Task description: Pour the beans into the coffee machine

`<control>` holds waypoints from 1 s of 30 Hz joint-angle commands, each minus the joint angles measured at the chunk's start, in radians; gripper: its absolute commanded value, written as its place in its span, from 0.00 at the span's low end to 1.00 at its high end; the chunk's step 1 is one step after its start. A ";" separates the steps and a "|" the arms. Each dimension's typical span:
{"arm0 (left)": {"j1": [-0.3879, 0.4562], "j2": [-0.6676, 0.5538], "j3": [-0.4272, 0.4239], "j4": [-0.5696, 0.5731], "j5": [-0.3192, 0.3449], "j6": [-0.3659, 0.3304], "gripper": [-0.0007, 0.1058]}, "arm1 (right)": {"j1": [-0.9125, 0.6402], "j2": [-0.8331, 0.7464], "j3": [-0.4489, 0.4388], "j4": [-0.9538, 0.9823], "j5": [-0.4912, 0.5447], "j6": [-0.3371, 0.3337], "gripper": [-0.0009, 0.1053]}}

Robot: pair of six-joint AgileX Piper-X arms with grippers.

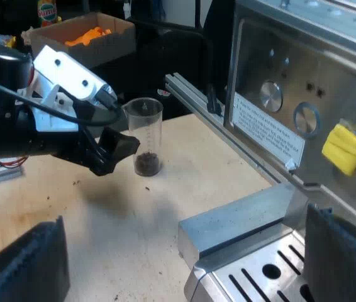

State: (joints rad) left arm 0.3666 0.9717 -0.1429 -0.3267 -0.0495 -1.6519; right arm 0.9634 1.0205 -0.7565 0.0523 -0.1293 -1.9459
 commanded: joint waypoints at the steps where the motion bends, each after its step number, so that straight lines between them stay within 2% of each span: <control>1: -0.003 0.049 -0.002 -0.074 -0.006 -0.006 0.79 | 0.002 0.017 -0.005 -0.012 -0.001 -0.003 0.74; 7: -0.003 0.112 -0.002 -0.170 -0.006 -0.003 0.79 | 0.002 0.034 -0.005 -0.012 -0.001 -0.003 0.74; 9: -0.003 0.192 -0.002 -0.248 0.002 -0.003 0.79 | 0.002 0.034 -0.005 -0.014 -0.001 -0.003 0.74; 14: -0.003 0.275 -0.009 -0.327 0.013 -0.003 0.79 | 0.002 0.034 -0.005 -0.014 -0.001 -0.003 0.74; 26: -0.003 0.345 -0.039 -0.411 0.023 -0.003 0.79 | 0.002 0.034 -0.005 -0.014 0.031 -0.003 0.74; 30: -0.003 0.386 -0.078 -0.411 0.023 0.004 0.79 | 0.002 0.034 -0.005 -0.014 0.045 -0.003 0.74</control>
State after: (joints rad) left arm 0.3666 1.3544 -0.2119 -0.7136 -0.0323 -1.6459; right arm 0.9634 1.0571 -0.7565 0.0483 -0.0841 -1.9459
